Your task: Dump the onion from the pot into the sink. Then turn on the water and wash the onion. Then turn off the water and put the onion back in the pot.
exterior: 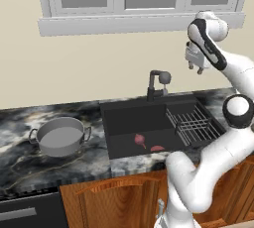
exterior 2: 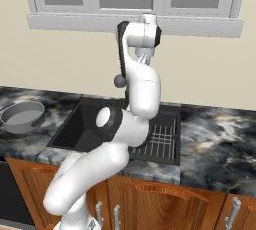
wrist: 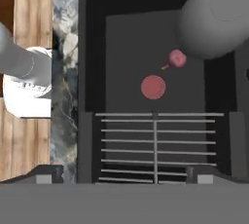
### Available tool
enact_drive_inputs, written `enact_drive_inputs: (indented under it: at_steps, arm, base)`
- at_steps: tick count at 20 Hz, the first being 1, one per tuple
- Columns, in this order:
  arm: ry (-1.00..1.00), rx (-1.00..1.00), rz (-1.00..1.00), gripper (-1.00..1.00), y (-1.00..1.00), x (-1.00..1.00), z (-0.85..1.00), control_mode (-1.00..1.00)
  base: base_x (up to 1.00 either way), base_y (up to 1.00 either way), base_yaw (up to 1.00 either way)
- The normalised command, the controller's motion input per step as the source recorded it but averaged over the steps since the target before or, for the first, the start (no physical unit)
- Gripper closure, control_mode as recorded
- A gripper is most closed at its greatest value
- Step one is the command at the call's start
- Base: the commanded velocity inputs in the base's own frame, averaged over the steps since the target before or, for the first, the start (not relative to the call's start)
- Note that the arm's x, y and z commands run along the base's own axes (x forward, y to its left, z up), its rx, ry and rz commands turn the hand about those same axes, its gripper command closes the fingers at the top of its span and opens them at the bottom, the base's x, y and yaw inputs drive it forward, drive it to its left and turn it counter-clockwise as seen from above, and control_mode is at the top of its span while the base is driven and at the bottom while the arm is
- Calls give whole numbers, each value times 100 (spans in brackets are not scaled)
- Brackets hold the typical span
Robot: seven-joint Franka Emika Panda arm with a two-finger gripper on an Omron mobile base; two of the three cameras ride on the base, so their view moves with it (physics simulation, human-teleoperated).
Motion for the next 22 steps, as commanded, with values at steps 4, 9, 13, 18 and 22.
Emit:
enact_drive_inputs:
  at_steps: [4,9,13,18,22]
  arm:
    - [-65,4,0,-100,4,-93,-24,-100]
    - [-25,-10,8,-100,47,-48,11,-100]
    - [4,-1,0,-100,18,3,0,-100]
    - [3,-4,2,-100,23,1,0,-100]
    - [4,-8,9,-100,37,0,0,-100]
  base:
    - [0,0,0]
    - [0,0,0]
    - [0,0,0]
    - [0,0,0]
    - [0,0,0]
